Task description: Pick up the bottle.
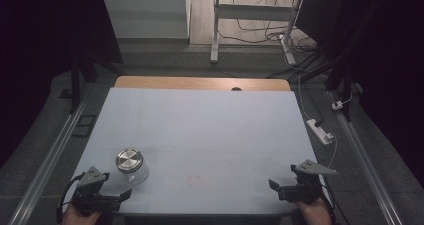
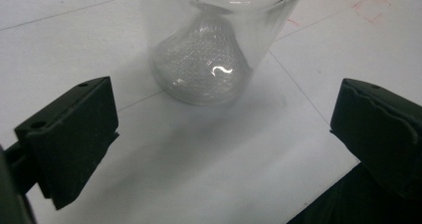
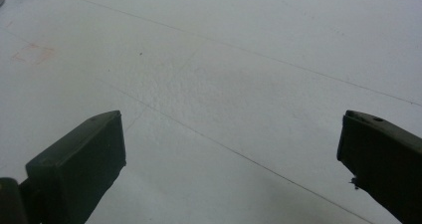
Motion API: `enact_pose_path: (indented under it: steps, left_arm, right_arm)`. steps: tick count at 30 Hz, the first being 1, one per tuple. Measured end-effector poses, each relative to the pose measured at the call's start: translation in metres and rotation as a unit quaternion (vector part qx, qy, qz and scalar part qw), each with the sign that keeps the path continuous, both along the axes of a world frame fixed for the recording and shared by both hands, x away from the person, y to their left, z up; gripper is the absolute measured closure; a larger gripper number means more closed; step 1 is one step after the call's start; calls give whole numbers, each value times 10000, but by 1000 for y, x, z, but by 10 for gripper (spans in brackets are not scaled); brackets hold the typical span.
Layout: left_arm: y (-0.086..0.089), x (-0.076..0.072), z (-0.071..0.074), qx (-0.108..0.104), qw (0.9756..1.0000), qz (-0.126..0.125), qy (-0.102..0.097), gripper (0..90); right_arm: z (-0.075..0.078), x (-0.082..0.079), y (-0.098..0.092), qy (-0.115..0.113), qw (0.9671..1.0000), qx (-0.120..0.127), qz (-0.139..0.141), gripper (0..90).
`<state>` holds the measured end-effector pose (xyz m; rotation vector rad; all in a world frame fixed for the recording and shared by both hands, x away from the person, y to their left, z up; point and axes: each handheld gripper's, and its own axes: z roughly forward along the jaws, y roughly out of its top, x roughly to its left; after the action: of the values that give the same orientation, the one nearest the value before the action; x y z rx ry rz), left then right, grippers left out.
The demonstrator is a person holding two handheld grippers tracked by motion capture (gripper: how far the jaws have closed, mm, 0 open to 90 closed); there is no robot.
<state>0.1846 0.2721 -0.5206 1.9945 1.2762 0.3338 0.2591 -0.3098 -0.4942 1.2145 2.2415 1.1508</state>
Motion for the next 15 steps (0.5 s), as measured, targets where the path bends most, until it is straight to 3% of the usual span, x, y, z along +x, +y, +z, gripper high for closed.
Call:
enact_pose_path:
  steps: [7, 15]
  left_arm:
    - [-1, 0, 0, 41, 10000, -27, 25, 0]
    - [1, 1, -1, -63, 9999, -20, 96, 0]
  right_arm:
    - [0, 0, 0, 24, 10000, 1, 71, 0]
    - [0, 0, 2, 34, 9998, -47, 170, 0]
